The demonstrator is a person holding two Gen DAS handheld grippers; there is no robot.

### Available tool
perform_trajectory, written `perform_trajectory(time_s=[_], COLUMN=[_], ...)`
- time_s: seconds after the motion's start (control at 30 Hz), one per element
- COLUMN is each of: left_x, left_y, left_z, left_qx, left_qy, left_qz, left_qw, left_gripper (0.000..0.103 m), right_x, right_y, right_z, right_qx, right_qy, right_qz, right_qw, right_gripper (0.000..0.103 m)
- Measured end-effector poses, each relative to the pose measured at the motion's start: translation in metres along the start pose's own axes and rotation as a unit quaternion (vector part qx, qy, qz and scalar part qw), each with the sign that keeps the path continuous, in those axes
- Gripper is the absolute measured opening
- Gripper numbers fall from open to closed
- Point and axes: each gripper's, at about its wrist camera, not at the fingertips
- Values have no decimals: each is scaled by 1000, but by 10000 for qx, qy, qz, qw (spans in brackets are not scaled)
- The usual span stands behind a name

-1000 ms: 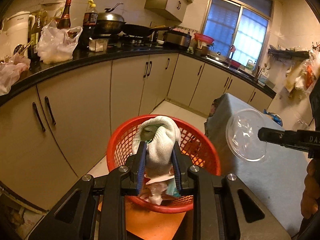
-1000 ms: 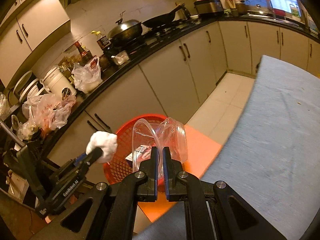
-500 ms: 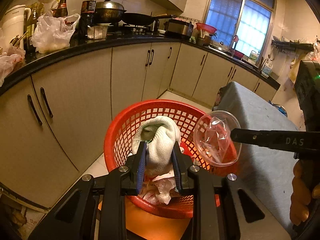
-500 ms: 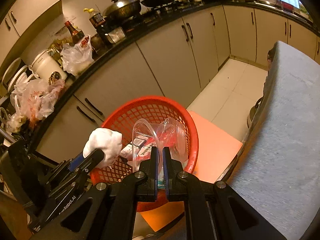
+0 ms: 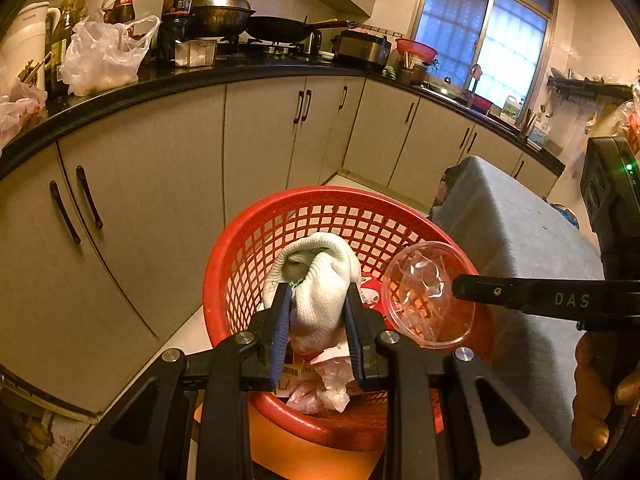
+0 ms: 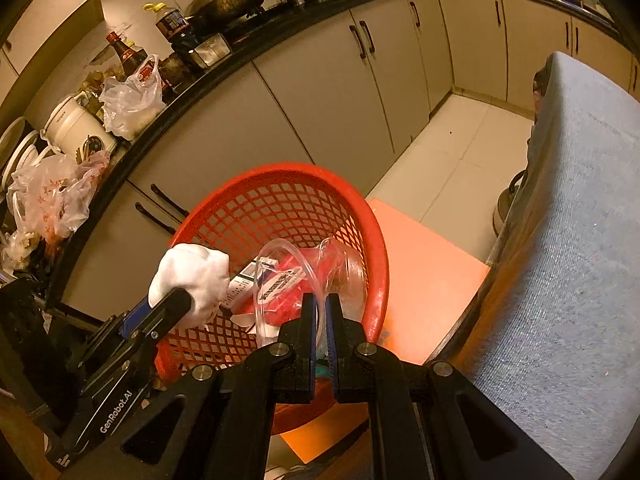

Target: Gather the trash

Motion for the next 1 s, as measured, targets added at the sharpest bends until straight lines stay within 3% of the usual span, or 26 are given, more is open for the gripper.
perform_trajectory(time_s=[0.37, 0.47, 0.57, 0.8, 1.0], left_x=[0, 1, 2, 2, 5], left_y=[-3, -2, -1, 2, 9], left_z=[-2, -1, 0, 0, 2], left_qx=[39, 18, 11, -27, -117], left_qy=[22, 54, 66, 72, 157], left_qz=[-7, 15, 8, 51, 125], left_qw=[10000, 10000, 10000, 10000, 9997], left_gripper=[30, 39, 40, 46, 54], right_x=[0, 1, 3, 6, 8], right_y=[4, 6, 9, 19, 33], right_z=[0, 0, 0, -1, 0], right_qx=[0, -21, -44, -169, -329], right_qy=[-18, -10, -2, 19, 74], right_qz=[42, 62, 80, 66, -16], right_qw=[10000, 10000, 10000, 9998, 9994], right_gripper=[10, 11, 11, 24, 27])
Point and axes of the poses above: each gripper's, at about its wrist camera, not at the fingertips, and y roughly against the way its jaws point, x to its left, z to its top, and after that the axes turned 13 degrees about z, right-handed
